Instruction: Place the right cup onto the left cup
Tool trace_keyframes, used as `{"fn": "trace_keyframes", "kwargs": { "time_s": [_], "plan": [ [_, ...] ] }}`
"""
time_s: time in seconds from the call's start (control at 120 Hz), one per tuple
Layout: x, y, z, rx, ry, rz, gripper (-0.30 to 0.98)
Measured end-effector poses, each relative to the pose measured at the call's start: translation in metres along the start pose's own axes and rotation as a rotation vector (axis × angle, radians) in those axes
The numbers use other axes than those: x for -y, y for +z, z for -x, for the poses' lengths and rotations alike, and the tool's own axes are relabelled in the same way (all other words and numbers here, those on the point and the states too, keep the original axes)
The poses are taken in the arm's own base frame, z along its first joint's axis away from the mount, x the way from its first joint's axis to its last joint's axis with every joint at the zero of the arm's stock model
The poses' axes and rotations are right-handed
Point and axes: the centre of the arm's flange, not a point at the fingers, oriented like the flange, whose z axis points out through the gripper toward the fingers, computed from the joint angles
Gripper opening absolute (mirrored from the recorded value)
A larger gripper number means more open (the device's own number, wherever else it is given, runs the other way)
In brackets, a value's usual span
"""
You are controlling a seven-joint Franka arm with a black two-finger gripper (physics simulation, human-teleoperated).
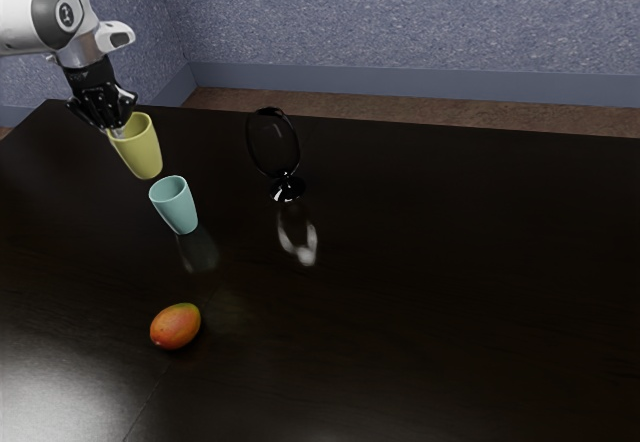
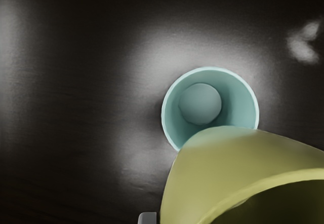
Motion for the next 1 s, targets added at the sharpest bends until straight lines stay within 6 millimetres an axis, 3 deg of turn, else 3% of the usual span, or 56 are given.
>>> {"fn": "trace_keyframes", "kwargs": {
  "time_s": [0.542, 1.0],
  "plan": [
    [-0.018, 0.007, -0.027, 0.021, 0.038, -0.029, -0.1],
    [-0.009, 0.033, -0.036, 0.065, 0.028, -0.037, -0.1]
  ]
}}
